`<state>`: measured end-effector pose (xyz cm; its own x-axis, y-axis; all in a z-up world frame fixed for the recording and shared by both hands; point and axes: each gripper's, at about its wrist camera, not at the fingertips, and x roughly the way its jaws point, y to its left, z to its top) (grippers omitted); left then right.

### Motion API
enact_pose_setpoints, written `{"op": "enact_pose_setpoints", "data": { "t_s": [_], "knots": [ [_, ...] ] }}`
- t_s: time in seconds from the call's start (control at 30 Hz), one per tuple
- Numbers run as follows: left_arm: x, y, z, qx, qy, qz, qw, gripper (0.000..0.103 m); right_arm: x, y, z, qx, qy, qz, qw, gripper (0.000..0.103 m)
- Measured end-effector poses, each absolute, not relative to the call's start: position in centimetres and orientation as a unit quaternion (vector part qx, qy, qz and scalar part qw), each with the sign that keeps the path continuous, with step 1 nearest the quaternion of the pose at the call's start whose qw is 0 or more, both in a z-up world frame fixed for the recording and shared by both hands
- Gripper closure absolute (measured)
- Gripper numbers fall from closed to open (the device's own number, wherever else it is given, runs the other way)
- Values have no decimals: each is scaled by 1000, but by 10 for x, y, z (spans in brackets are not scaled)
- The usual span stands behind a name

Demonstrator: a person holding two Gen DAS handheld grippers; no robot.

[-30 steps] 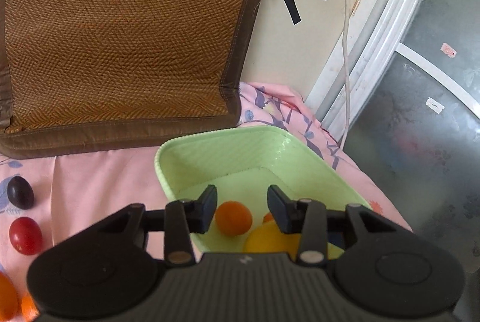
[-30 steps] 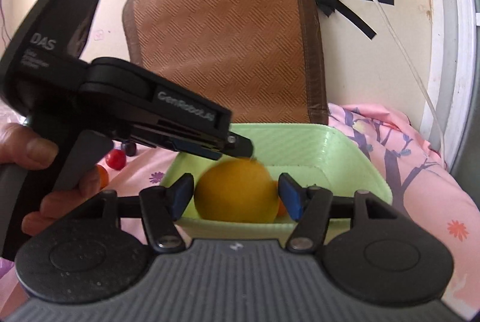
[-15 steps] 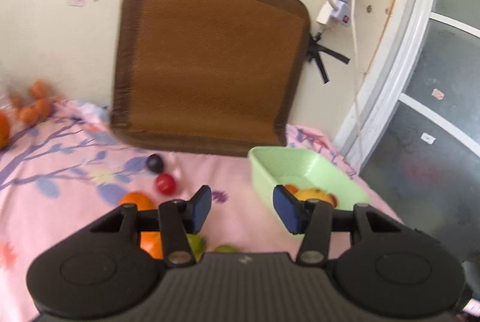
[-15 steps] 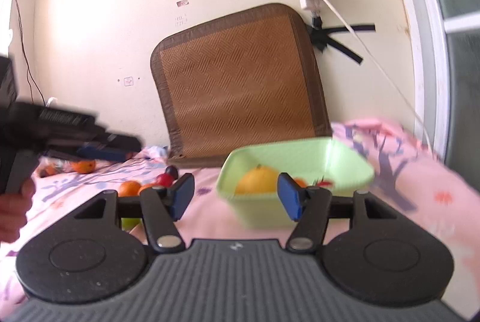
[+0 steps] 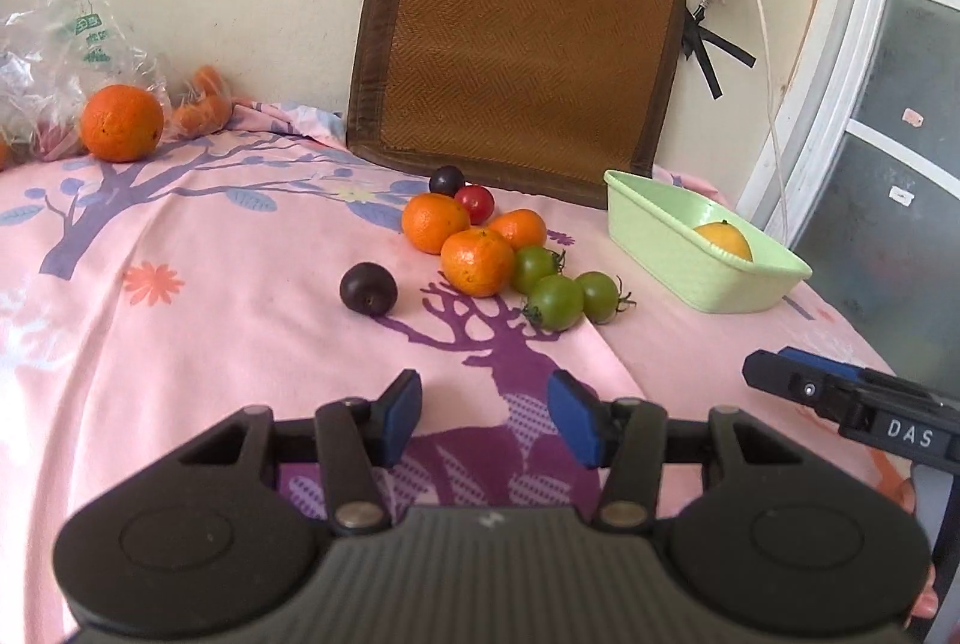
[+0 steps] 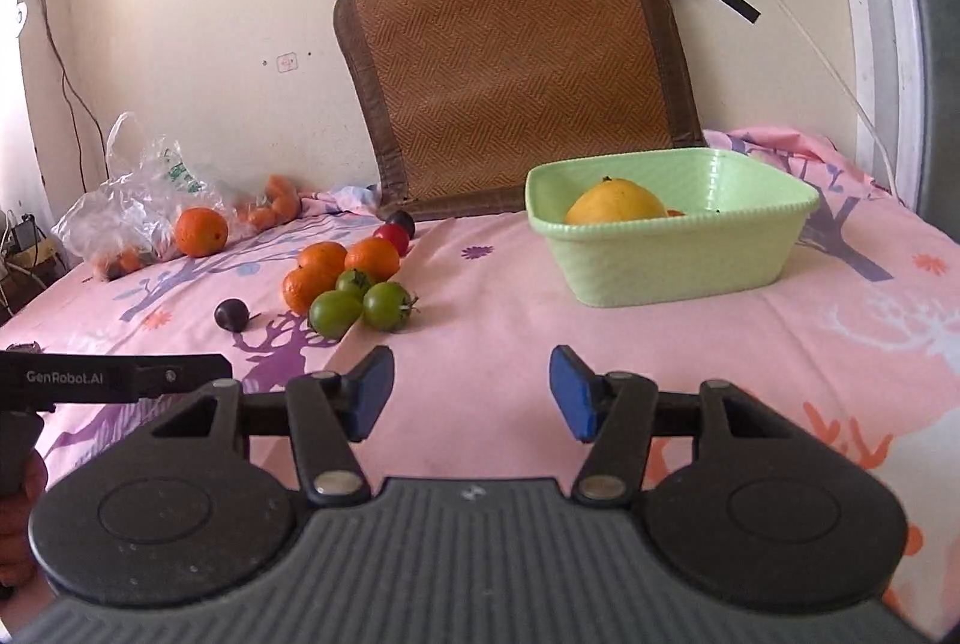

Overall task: Organize fruits
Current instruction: 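Return both tools to the remaining fruit, then carry a purple tomato in the left tool to the basket while the right tool carries a green tomato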

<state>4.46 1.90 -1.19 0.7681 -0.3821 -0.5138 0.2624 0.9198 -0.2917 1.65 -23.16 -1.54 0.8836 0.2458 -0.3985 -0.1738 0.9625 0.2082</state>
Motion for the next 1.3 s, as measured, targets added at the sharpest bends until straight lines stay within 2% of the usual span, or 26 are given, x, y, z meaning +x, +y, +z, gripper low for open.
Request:
{"op": "enact_pose_setpoints", "data": {
  "t_s": [0.6, 0.73, 0.8, 1.07, 1.3],
  "knots": [
    [45, 29, -15, -137, 291, -181, 929, 55, 19, -228, -17, 72, 230, 94, 966, 45],
    [45, 29, -15, -139, 293, -182, 928, 56, 23, -219, -16, 54, 237, 99, 965, 49],
    [47, 29, -14, -135, 295, -184, 928, 55, 30, -217, -13, 64, 241, 118, 961, 52],
    [77, 40, 5, -127, 293, -198, 927, 55, 67, -184, 2, 14, 232, 178, 956, 52],
    [88, 50, 15, -91, 274, -156, 945, 55, 81, -184, 9, 18, 231, 208, 950, 53]
  ]
}}
